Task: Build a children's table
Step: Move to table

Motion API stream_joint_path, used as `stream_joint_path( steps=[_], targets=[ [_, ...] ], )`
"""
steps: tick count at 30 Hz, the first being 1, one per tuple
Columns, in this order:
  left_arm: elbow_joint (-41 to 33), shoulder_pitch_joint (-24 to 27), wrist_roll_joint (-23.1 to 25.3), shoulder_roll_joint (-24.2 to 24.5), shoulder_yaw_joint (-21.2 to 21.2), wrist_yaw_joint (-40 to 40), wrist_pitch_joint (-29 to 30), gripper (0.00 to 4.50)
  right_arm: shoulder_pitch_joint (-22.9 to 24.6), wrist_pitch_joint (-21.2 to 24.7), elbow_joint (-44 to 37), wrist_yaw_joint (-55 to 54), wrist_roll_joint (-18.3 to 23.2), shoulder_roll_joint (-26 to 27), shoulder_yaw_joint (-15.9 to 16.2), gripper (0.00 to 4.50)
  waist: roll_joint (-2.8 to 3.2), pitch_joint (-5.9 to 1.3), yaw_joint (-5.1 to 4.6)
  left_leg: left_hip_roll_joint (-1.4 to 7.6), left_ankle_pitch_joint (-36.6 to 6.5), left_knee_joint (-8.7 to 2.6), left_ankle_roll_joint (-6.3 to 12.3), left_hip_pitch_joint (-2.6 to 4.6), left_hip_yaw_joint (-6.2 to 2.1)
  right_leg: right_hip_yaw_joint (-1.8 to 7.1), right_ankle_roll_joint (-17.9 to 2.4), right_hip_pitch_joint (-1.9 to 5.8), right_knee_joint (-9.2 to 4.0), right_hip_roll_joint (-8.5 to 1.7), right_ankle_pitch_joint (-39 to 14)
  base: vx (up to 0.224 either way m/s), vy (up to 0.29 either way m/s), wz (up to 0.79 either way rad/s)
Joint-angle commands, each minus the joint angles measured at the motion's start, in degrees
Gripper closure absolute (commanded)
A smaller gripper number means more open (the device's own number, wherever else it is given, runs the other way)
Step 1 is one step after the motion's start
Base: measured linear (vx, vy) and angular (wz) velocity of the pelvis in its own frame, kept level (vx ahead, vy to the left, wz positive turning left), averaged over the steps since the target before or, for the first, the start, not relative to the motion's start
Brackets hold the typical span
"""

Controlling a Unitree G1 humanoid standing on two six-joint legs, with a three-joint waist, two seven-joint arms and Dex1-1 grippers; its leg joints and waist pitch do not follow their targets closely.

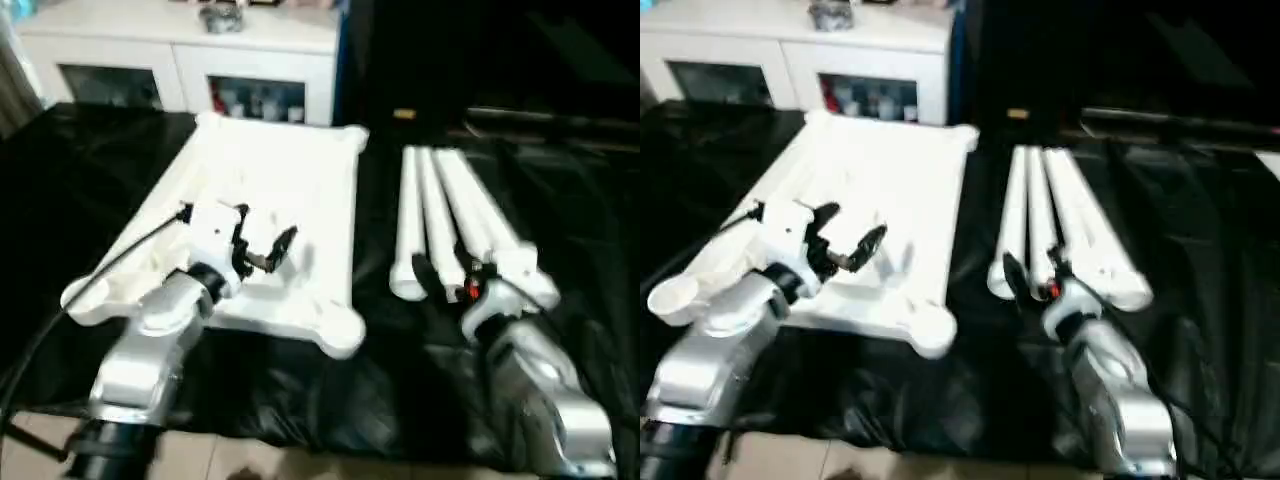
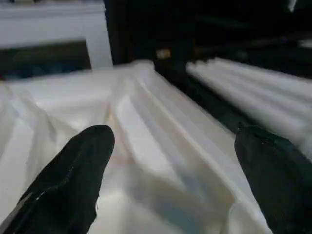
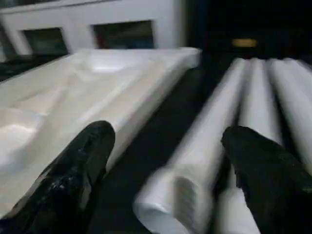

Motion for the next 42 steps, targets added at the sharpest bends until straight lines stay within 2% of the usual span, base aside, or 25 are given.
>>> stream_joint_path(
  steps=[1,2,3,4,5,6,8,10,11,14,15,17,19,21,22,23,24,26,27,29,32,37,39,40,42],
  targets=[
    [0.2,0.1,-0.3,1.1,-1.5,-4.5,-0.8,0.03,-0.2,1.9,-2.1,3.0,0.8,-3.2,0.2,0.50,1.11,-4.02,-0.93,8.13,20.1,-3.74,15.76,4.54,-4.11,2.10,-5.6,-1.51,-0.79,-5.77,11.9,0.097,0.032,-0.08],
    [0.6,0.0,-0.8,1.8,-1.7,-6.7,-1.2,0.03,-0.5,2.3,-2.4,4.6,0.8,-4.8,0.8,0.50,0.07,-4.36,0.02,5.62,27.5,-2.36,16.18,3.06,-2.20,3.13,-6.9,-0.84,-1.59,-7.74,21.4,0.060,0.032,0.03],
    [1.1,-0.3,-1.2,2.9,-2.4,-8.8,-1.5,0.03,-0.8,3.2,-2.8,6.3,1.2,-6.0,1.0,0.50,-0.70,-4.29,0.40,3.89,25.2,-2.40,14.44,1.58,-0.81,3.26,-6.9,0.34,-1.68,-7.81,25.0,0.000,0.000,0.00],
    [1.6,-0.7,-1.8,3.8,-2.9,-10.9,-1.5,0.03,-1.3,3.7,-3.0,8.2,1.4,-7.3,1.3,0.50,-1.16,-3.83,1.22,2.34,14.8,-3.37,9.87,0.32,0.85,3.16,-6.4,1.26,-2.52,-8.00,25.9,0.000,0.000,0.00],
    [2.3,-1.6,-2.7,5.6,-4.1,-15.1,-1.6,0.03,-2.1,4.7,-3.4,11.3,2.3,-9.3,1.7,0.50,-1.16,-3.54,1.37,2.52,8.9,-3.83,8.18,0.53,1.10,3.17,-6.4,1.18,-3.18,-8.04,22.7,0.000,0.000,0.00],
    [2.8,-2.1,-3.1,6.8,-4.9,-17.9,-2.1,0.03,-2.6,5.6,-3.7,13.4,3.1,-10.4,1.9,0.50,-0.85,-3.25,1.58,3.29,-0.3,-4.69,5.63,1.41,1.33,3.14,-7.0,0.96,-4.00,-7.71,13.4,-0.051,0.014,0.01],
    [4.8,-3.8,-3.1,9.0,-7.0,-24.1,-2.8,0.03,-4.1,6.4,-3.5,17.8,3.7,-13.3,2.7,0.50,-0.70,-2.57,0.77,4.19,-9.4,-6.16,2.32,1.91,1.54,3.03,-8.4,0.64,-4.92,-7.39,0.4,-0.057,0.011,0.00],
    [5.8,-4.7,-3.0,9.9,-8.0,-27.1,-3.2,0.03,-4.7,6.6,-3.3,20.1,3.8,-14.7,3.3,0.50,-0.51,-2.35,0.75,4.32,-12.7,-6.39,1.08,2.32,1.80,3.17,-8.6,0.16,-5.30,-7.46,-4.8,-0.068,0.006,0.01],
    [8.0,-6.3,-2.0,11.4,-10.0,-31.7,-4.0,0.30,-5.5,6.9,-2.9,24.0,3.9,-17.5,4.7,0.45,-0.67,-2.06,0.59,4.42,-14.9,-6.61,-0.24,2.32,2.17,3.37,-8.6,-0.03,-5.62,-7.70,-8.5,-0.066,0.007,0.00],
    [11.5,-8.2,0.1,12.8,-12.3,-36.1,-6.3,0.44,-6.0,7.0,-2.4,28.3,3.4,-20.7,6.7,0.45,-1.01,-1.37,0.91,4.32,-20.1,-6.91,-2.72,3.07,2.78,3.81,-6.2,-0.42,-7.05,-8.65,-21.8,-0.038,0.009,-0.01],
    [14.9,-10.0,1.5,13.6,-13.9,-38.8,-9.2,0.56,-6.3,7.2,-2.3,31.1,3.3,-22.5,7.6,0.45,-1.35,-1.16,1.03,4.32,-21.2,-7.01,-2.75,3.51,2.81,3.84,-5.1,-0.62,-8.02,-9.03,-26.6,0.000,0.000,0.00],
    [18.7,-12.2,3.4,14.2,-15.9,-41.3,-11.7,0.82,-6.5,7.9,-2.4,33.5,3.6,-23.9,8.0,0.45,-1.26,-1.55,1.24,4.57,-19.7,-7.52,-2.76,3.53,2.72,3.63,-4.4,-0.06,-7.93,-9.11,-25.4,0.000,0.000,0.00],
    [23.5,-14.7,5.7,14.2,-17.4,-43.1,-15.2,0.83,-6.8,8.4,-2.5,34.9,3.8,-25.0,8.5,0.45,-1.09,-2.20,1.17,4.88,-15.3,-7.92,-2.19,2.93,2.68,2.99,-6.4,0.32,-6.43,-8.54,-12.8,0.000,0.000,0.00],
    [27.2,-16.8,6.4,13.8,-18.2,-44.8,-16.5,0.89,-7.0,8.6,-2.6,35.7,3.8,-25.7,8.8,0.45,-1.22,-2.38,1.16,4.69,-15.4,-7.60,-1.79,3.20,3.02,3.00,-8.1,0.09,-6.16,-8.64,-9.3,0.000,0.000,0.00],
    [28.2,-17.4,6.5,13.6,-18.2,-45.0,-16.9,1.03,-7.0,8.7,-2.7,35.8,3.9,-25.8,8.9,0.45,-1.22,-2.56,1.26,4.76,-13.9,-7.36,-1.39,3.25,3.22,3.09,-9.5,0.24,-5.85,-8.97,-6.0,0.000,0.000,0.00],
    [29.9,-18.4,6.8,13.2,-18.4,-45.1,-17.3,1.03,-6.8,8.8,-2.9,35.7,3.9,-26.0,8.9,0.45,-0.70,-2.55,1.26,4.70,-13.1,-7.26,-1.18,3.02,3.20,3.11,-10.0,0.32,-5.69,-8.97,-4.5,0.000,0.000,0.00],
    [31.9,-19.7,7.1,12.7,-18.6,-45.7,-17.8,1.22,-6.6,8.8,-3.3,35.7,3.8,-26.3,9.1,0.45,-0.88,-2.81,1.38,4.64,-10.8,-6.87,-0.25,3.03,3.46,3.08,-11.1,0.47,-5.38,-8.91,0.2,0.000,0.000,0.00],
    [33.6,-20.8,7.0,12.4,-19.0,-47.3,-17.7,1.22,-6.2,9.2,-3.9,35.9,4.1,-26.5,9.3,0.45,-0.93,-2.86,1.44,4.58,-10.0,-6.77,0.13,2.99,3.51,3.04,-11.4,0.52,-5.30,-8.84,1.5,0.000,0.000,0.00],
    [35.8,-22.1,7.0,11.9,-19.4,-49.3,-17.9,1.39,-5.8,9.8,-4.6,36.5,4.4,-26.6,9.5,0.45,-0.76,-2.88,1.56,4.55,-8.6,-6.59,1.04,2.91,3.59,3.03,-12.2,0.62,-5.05,-8.78,4.5,0.000,0.000,0.00],
    [36.7,-22.5,7.1,11.8,-19.7,-50.2,-18.0,1.52,-5.7,9.9,-4.8,36.7,4.2,-26.7,9.6,0.45,-0.83,-2.90,1.74,4.63,-8.4,-6.52,1.70,2.94,3.61,2.99,-12.6,0.74,-5.04,-8.93,5.0,0.000,0.000,0.00],
    [39.1,-23.8,7.5,11.4,-20.3,-52.8,-17.7,1.65,-5.5,10.0,-5.1,37.0,3.8,-26.9,9.7,0.45,-0.71,-2.78,1.79,4.77,-10.1,-6.59,1.33,3.08,3.66,2.98,-13.2,0.68,-5.29,-8.98,2.7,0.000,0.000,0.00],
    [40.5,-24.3,8.1,11.3,-20.6,-54.3,-16.4,2.09,-5.4,10.3,-5.2,36.8,3.7,-27.0,10.0,0.45,-0.62,-2.34,1.65,5.00,-14.3,-7.07,-0.51,3.34,3.54,3.16,-13.3,0.46,-5.81,-9.16,-4.3,0.000,0.000,0.00],
    [41.1,-24.5,8.7,11.2,-20.5,-54.0,-16.9,2.23,-5.4,10.3,-5.1,36.9,3.5,-27.0,10.1,0.45,-0.64,-2.35,1.70,5.07,-14.4,-7.10,-0.67,3.38,3.50,3.23,-13.2,0.49,-5.88,-9.25,-4.8,0.000,0.000,0.00],
    [41.4,-24.5,9.0,11.1,-20.4,-53.7,-17.1,2.32,-5.5,10.3,-5.0,36.9,3.4,-26.9,10.3,0.45,-0.94,-2.31,1.75,5.05,-13.9,-7.10,-0.48,3.29,3.49,3.21,-13.1,0.50,-5.84,-9.26,-4.8,0.000,0.000,0.00],
    [42.8,-25.0,10.0,10.7,-20.2,-52.3,-18.2,2.46,-5.8,10.3,-4.9,37.2,3.2,-26.7,10.7,0.45,-0.81,-2.38,1.82,5.05,-13.5,-7.03,-0.28,3.31,3.52,3.22,-12.9,0.47,-5.88,-9.28,-4.8,0.000,0.000,0.00]
  ],
)
